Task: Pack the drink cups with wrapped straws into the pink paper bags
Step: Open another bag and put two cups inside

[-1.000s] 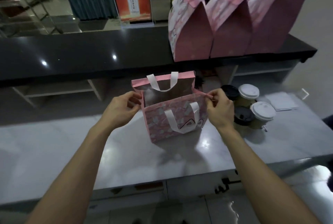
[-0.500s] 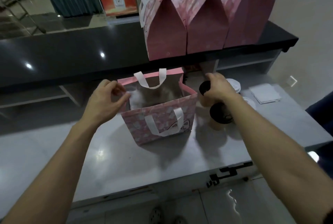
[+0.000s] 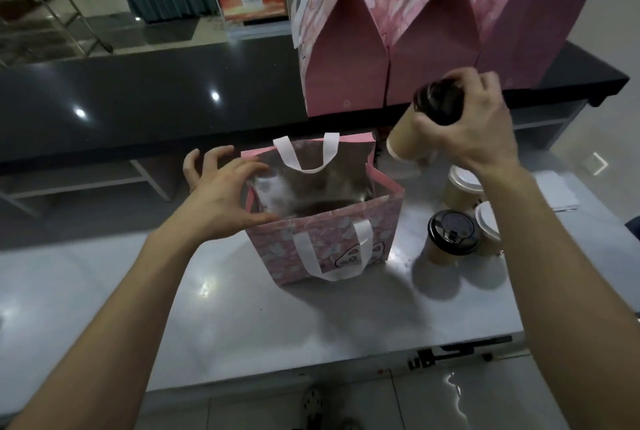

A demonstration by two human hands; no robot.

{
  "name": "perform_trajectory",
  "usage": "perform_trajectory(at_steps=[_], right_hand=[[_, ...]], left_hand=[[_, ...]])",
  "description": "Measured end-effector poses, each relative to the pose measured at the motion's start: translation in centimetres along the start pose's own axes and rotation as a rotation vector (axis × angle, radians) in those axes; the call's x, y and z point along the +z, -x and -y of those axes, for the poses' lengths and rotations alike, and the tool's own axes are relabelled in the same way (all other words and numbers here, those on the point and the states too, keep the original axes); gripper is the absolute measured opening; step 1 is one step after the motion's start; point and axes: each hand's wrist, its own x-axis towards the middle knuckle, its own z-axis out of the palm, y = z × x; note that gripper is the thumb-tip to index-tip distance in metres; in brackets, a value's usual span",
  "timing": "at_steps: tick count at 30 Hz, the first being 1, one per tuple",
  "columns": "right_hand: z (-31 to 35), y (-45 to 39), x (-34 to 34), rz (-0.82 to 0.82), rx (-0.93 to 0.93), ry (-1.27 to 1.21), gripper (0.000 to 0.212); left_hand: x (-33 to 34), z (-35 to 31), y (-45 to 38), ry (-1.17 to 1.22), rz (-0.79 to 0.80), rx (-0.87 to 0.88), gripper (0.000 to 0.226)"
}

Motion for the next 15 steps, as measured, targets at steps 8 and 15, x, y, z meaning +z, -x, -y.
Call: perform_trajectory(at_steps=[8, 15], right_hand=[[9.8, 1.1, 1.1, 0.575, -0.271, -0.168, 0.069], [11.2, 2.3, 9.6, 1.081, -0.427, 0.274, 0.081]], left_hand=[[0.3, 0.2, -0.4, 0.042, 0.167, 0.106, 0.145], [1.0, 0.7, 0.4, 0.091, 0.131, 0.219, 0.154]])
